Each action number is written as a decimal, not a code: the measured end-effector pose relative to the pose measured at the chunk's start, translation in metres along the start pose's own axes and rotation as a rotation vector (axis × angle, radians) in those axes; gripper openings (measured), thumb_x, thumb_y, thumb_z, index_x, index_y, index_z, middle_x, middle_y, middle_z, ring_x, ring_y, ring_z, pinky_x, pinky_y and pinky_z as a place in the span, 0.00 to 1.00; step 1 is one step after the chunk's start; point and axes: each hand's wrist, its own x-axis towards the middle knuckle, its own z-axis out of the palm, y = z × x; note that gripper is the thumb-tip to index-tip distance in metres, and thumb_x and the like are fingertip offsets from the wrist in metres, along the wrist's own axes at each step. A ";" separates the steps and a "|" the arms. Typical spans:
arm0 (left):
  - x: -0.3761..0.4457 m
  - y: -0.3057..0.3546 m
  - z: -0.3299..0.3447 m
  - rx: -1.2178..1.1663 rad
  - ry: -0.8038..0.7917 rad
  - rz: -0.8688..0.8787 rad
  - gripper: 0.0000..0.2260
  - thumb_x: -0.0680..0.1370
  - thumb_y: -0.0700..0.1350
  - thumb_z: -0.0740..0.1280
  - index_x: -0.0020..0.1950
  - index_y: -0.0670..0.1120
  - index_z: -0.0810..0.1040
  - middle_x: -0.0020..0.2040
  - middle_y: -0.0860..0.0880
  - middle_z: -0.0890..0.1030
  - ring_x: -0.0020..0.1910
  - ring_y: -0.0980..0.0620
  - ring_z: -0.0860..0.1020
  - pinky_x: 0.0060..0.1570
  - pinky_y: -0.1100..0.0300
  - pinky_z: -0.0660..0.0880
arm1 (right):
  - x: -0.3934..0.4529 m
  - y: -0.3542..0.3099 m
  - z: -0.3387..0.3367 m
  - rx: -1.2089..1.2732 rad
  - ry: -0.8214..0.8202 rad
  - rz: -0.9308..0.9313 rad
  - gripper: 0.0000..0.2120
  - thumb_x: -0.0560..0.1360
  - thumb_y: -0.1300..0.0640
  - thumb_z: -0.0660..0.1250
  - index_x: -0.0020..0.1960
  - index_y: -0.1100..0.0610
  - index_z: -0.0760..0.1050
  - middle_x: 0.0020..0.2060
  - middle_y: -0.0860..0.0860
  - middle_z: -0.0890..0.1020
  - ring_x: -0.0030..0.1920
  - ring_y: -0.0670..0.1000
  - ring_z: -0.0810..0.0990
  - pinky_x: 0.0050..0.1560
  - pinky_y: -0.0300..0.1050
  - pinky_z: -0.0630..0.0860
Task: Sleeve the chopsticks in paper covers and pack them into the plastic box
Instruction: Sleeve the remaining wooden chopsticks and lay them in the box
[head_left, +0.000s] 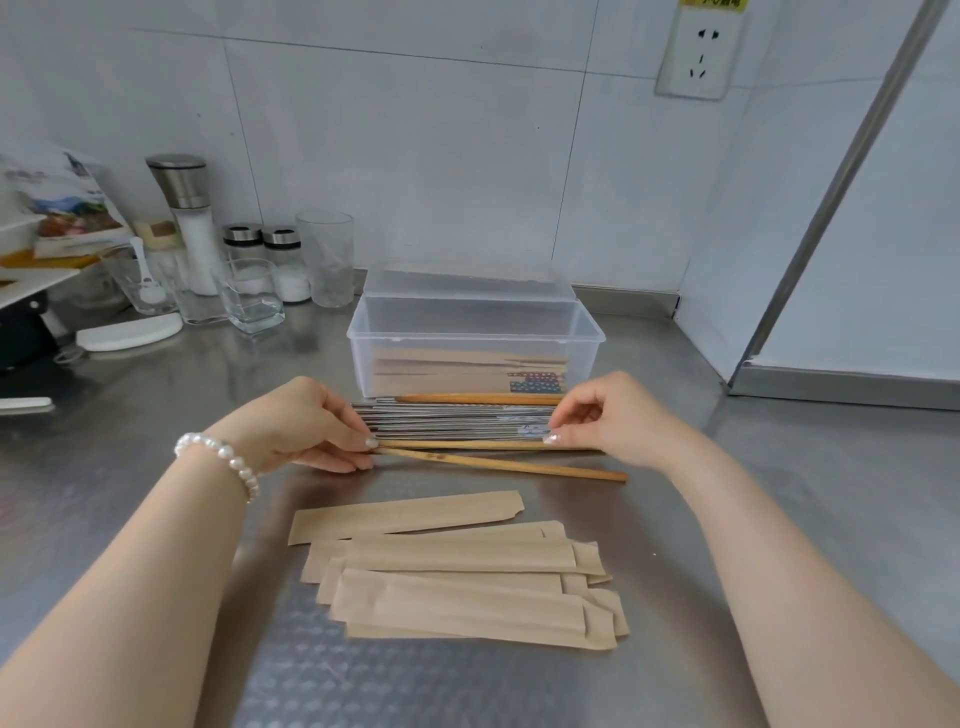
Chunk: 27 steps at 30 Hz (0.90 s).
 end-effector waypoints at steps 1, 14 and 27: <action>-0.001 0.001 0.001 0.057 0.015 0.003 0.03 0.69 0.30 0.70 0.41 0.36 0.79 0.32 0.41 0.82 0.31 0.50 0.82 0.31 0.62 0.80 | -0.002 -0.004 0.001 -0.019 -0.044 -0.004 0.06 0.66 0.59 0.76 0.35 0.51 0.80 0.30 0.47 0.76 0.32 0.44 0.72 0.37 0.38 0.70; -0.025 0.018 0.062 0.671 -0.063 0.568 0.15 0.60 0.52 0.78 0.41 0.46 0.82 0.36 0.51 0.81 0.33 0.60 0.76 0.36 0.69 0.72 | -0.009 -0.023 0.013 -0.183 -0.392 -0.024 0.09 0.64 0.60 0.77 0.36 0.51 0.77 0.25 0.47 0.72 0.30 0.48 0.69 0.34 0.42 0.68; -0.031 0.017 0.084 1.034 -0.016 0.792 0.11 0.64 0.47 0.64 0.43 0.48 0.82 0.38 0.52 0.82 0.37 0.52 0.76 0.40 0.59 0.75 | -0.008 -0.023 0.014 -0.206 -0.370 -0.002 0.07 0.66 0.51 0.76 0.39 0.49 0.78 0.27 0.45 0.72 0.30 0.46 0.70 0.36 0.44 0.69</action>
